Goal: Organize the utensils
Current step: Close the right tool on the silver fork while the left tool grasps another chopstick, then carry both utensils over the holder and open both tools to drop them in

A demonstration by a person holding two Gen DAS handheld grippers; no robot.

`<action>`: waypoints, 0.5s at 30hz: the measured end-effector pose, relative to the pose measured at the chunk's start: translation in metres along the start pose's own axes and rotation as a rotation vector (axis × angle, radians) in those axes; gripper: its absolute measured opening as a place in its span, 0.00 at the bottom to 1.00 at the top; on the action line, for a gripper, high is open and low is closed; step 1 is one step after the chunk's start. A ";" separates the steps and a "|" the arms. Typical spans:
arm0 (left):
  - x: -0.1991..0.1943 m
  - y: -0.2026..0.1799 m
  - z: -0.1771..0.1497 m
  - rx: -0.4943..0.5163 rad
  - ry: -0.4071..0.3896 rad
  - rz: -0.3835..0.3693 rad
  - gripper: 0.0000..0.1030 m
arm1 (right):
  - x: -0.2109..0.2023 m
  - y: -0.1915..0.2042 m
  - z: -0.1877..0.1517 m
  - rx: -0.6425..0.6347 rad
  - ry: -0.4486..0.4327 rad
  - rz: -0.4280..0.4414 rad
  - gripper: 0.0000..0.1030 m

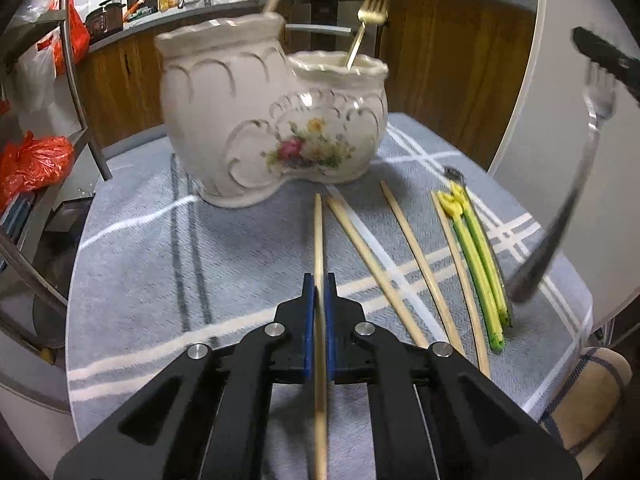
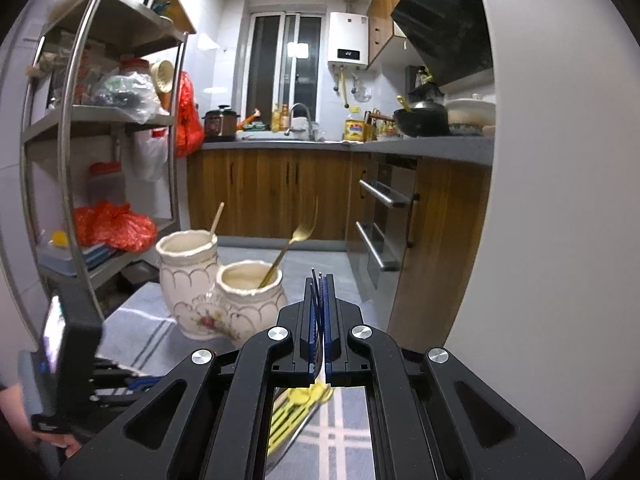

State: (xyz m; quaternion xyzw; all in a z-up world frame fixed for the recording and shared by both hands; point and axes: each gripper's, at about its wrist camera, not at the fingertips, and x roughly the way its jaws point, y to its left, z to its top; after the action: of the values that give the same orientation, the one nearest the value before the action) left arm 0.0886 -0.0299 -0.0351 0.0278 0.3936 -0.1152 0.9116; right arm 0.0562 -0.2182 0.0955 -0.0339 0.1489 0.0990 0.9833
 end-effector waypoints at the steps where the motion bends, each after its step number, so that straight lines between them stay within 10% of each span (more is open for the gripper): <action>1: -0.004 0.004 0.001 -0.003 -0.010 -0.007 0.04 | 0.002 0.000 0.004 0.004 -0.003 0.002 0.04; 15: -0.097 0.051 0.059 -0.014 -0.460 -0.083 0.04 | 0.045 0.016 0.088 0.064 -0.178 0.019 0.04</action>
State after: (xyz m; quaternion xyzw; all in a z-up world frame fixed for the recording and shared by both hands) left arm 0.0777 0.0295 0.0736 -0.0220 0.1773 -0.1532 0.9719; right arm 0.1201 -0.1855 0.1653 0.0078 0.0644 0.1061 0.9922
